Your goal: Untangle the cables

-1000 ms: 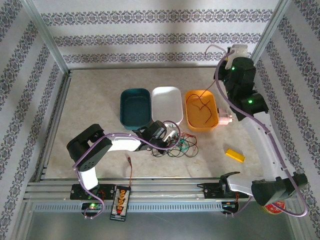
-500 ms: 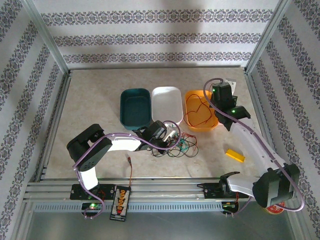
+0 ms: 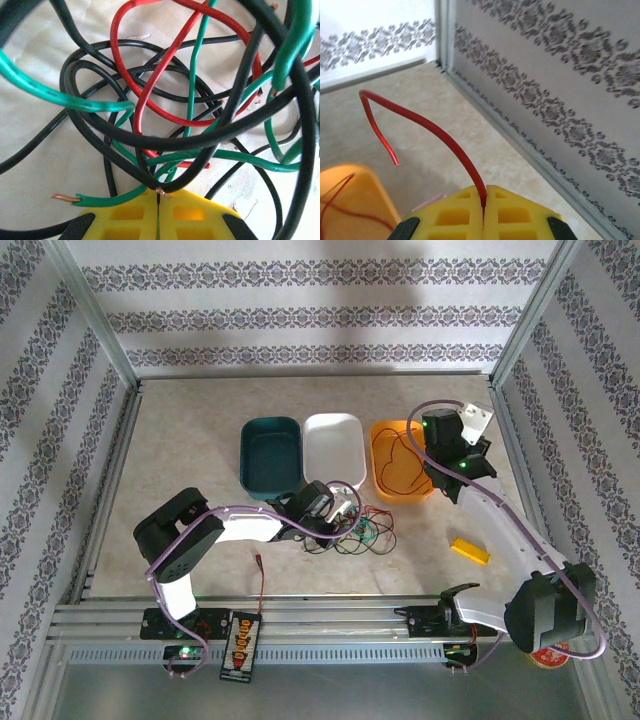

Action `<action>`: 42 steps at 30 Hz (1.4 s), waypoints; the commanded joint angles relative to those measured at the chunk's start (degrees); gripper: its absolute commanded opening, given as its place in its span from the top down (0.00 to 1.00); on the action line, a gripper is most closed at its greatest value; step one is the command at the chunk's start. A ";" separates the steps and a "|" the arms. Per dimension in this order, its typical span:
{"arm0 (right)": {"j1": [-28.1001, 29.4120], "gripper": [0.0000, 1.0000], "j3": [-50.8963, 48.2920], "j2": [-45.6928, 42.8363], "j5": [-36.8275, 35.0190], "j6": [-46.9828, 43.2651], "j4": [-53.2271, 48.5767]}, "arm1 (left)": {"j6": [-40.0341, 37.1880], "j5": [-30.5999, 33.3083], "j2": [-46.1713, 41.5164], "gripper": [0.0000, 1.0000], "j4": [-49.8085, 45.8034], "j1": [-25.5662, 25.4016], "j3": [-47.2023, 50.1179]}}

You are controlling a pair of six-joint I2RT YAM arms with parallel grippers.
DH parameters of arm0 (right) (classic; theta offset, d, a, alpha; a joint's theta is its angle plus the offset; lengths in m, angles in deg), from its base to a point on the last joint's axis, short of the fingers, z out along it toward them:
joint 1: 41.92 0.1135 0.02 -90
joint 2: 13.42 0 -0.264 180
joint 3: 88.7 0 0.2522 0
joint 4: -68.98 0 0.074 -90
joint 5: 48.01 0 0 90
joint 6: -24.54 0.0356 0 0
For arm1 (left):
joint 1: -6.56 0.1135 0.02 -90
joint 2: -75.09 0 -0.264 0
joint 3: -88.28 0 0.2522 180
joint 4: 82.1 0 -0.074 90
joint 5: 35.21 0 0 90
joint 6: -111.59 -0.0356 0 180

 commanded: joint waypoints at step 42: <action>0.98 0.91 3.05 25.72 33.63 1.83 4.27 | 0.68 1.59 0.63 0.93 -6.49 -0.40 -0.25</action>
